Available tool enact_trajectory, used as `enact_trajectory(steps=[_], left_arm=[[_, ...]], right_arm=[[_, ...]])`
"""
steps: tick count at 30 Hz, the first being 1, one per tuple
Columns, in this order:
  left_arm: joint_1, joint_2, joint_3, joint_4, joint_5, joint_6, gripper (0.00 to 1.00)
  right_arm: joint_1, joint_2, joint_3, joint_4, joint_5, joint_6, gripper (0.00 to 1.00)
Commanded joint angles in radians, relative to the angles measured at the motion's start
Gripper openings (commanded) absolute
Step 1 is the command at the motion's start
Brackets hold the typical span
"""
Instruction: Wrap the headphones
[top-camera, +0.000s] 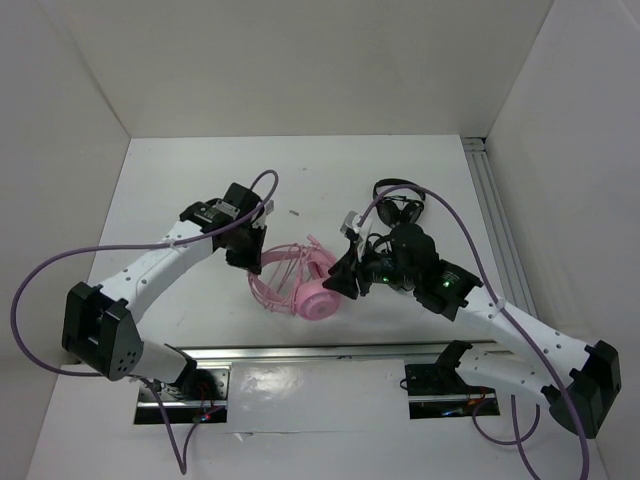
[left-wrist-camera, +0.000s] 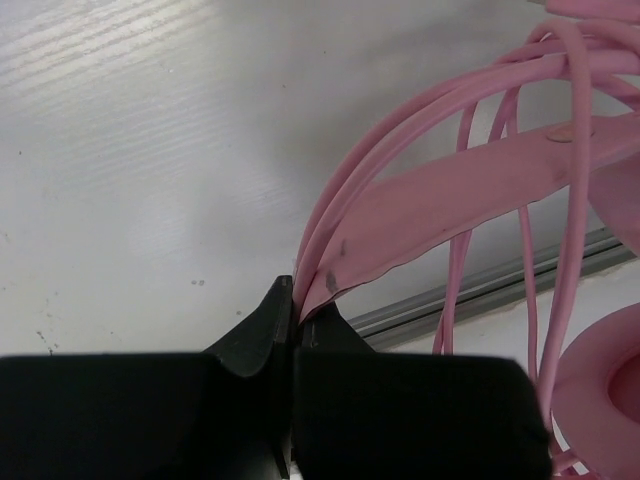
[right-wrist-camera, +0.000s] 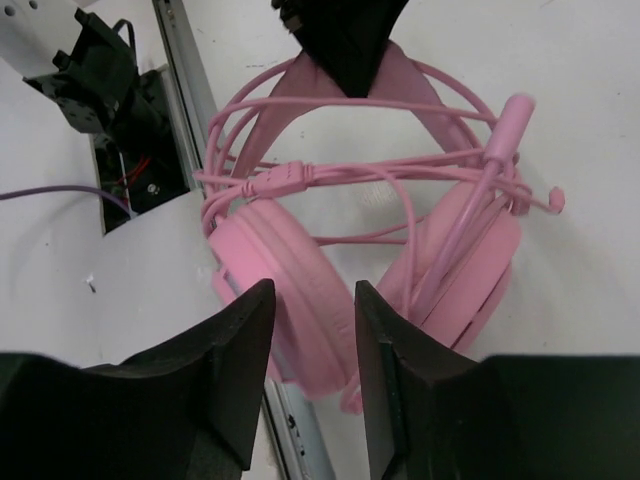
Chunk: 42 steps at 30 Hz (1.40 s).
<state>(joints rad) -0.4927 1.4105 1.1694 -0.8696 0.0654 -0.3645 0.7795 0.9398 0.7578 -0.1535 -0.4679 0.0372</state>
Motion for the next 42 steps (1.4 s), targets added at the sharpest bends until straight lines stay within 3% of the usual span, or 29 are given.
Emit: enact_trajectory(steps=[1, 2, 11, 18, 29, 34, 42], left_arm=[[0.037, -0.002, 0.064, 0.063, 0.155, 0.016, 0.00], [0.048, 0.007, 0.064, 0.063, 0.166, 0.016, 0.00], [0.057, -0.004, 0.064, 0.044, 0.192, 0.045, 0.00], [0.045, -0.015, 0.024, 0.044, 0.189, 0.065, 0.00], [0.017, -0.024, -0.014, 0.035, 0.126, 0.084, 0.00], [0.008, -0.054, -0.014, 0.026, 0.103, 0.093, 0.00], [0.028, -0.019, -0.014, 0.015, 0.082, 0.093, 0.00]], right_arm=[[0.020, -0.009, 0.018, -0.004, -0.003, -0.007, 0.46], [0.020, -0.009, 0.018, -0.004, -0.003, -0.007, 0.52], [0.066, 0.023, 0.009, 0.063, 0.129, -0.007, 0.56], [0.113, 0.116, 0.109, 0.006, 0.222, -0.077, 0.62], [0.113, 0.226, 0.259, -0.029, 0.308, -0.177, 0.65], [0.113, 0.306, 0.299, -0.080, 0.307, -0.189, 0.65], [0.113, 0.258, 0.304, -0.080, 0.232, -0.180, 0.65]])
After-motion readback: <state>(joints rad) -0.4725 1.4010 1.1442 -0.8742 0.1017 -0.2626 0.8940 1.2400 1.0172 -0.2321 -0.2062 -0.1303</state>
